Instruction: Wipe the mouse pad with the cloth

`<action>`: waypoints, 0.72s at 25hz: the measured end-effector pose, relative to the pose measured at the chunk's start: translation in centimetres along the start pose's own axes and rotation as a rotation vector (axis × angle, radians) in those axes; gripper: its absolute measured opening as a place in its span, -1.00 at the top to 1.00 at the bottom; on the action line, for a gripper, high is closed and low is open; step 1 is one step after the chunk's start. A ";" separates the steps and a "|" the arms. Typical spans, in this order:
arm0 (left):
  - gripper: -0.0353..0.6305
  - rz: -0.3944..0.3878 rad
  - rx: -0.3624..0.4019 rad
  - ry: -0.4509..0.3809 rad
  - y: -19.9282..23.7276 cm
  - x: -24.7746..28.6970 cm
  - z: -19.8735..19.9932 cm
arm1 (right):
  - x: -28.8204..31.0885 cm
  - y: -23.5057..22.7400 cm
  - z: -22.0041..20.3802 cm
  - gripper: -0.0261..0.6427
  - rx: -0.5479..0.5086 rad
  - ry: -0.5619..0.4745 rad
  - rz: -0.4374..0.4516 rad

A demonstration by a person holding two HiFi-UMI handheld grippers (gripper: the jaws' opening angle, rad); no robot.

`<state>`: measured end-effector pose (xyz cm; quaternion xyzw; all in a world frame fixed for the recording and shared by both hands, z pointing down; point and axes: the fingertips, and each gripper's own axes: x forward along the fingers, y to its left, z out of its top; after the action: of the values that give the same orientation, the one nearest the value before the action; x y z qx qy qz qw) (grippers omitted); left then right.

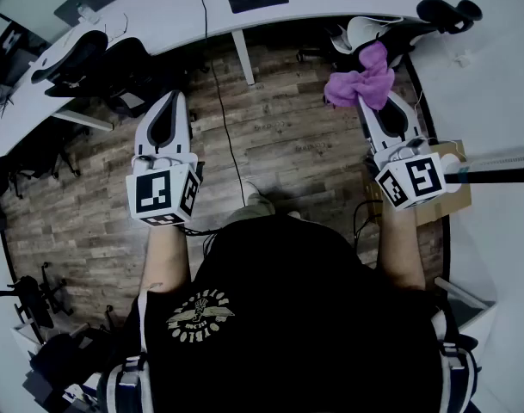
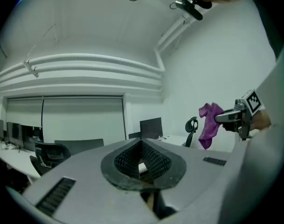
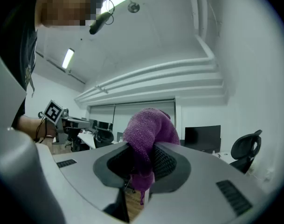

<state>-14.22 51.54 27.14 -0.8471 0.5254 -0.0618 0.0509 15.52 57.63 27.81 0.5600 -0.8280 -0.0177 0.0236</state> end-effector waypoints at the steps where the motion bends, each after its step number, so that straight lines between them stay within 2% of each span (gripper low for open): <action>1: 0.89 0.002 -0.001 0.001 -0.2 -0.2 0.0 | -0.1 0.0 0.0 0.67 0.002 0.000 0.008; 5: 0.89 0.004 0.000 0.008 -0.9 -0.4 -0.2 | -0.4 -0.1 -0.2 0.67 0.023 0.004 0.027; 12: 0.89 0.015 0.015 0.040 -0.5 0.6 -1.4 | 0.7 -1.9 -1.5 0.67 0.067 0.022 0.004; 18: 0.89 0.024 0.005 0.047 2.4 4.5 -2.6 | 5.5 -3.0 -2.1 0.67 0.069 0.031 0.015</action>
<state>-14.76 46.42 29.53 -0.8388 0.5366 -0.0821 0.0414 16.33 51.43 29.80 0.5545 -0.8317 0.0194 0.0173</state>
